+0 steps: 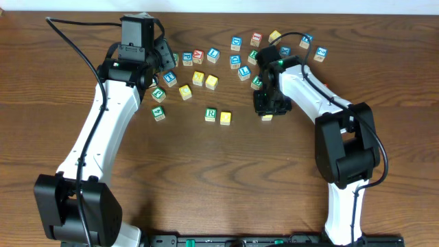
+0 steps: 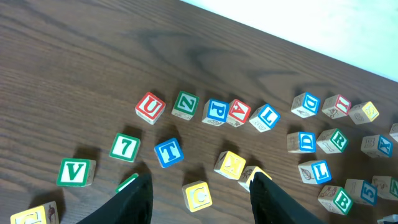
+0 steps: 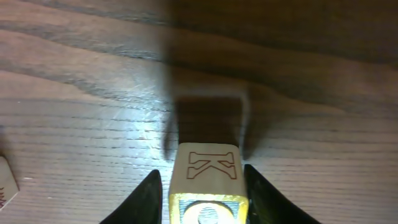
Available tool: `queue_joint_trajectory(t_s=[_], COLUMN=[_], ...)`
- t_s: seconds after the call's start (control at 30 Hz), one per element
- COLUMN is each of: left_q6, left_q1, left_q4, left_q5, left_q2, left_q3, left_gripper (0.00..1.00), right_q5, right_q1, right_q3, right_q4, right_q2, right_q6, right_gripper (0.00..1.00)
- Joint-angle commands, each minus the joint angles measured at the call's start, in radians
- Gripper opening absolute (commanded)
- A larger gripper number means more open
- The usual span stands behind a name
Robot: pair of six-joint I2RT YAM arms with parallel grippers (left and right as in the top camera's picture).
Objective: Spell out ROBOT
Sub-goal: 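Set the yellow block down right of the R-yellow pair, open gripper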
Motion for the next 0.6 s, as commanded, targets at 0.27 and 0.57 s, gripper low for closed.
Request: queue_joint_trajectory(t_s=[0.27,0.57], left_q6=[-0.006,-0.006], left_q1=[0.0,0.0], left_q4=[-0.007,-0.01], left_q5=[-0.01,-0.01], left_q2=[-0.002,-0.002], left_q3=[0.013,0.013], left_gripper=[0.5,0.5], right_q5=[0.052,0.063], right_q1=[-0.012,-0.005], right_q3=[0.201,0.209], right_q4=[-0.044,0.121], right_q2=[-0.023,-0.008], right_q6=[0.019,0.275], right_gripper=[0.51,0.44])
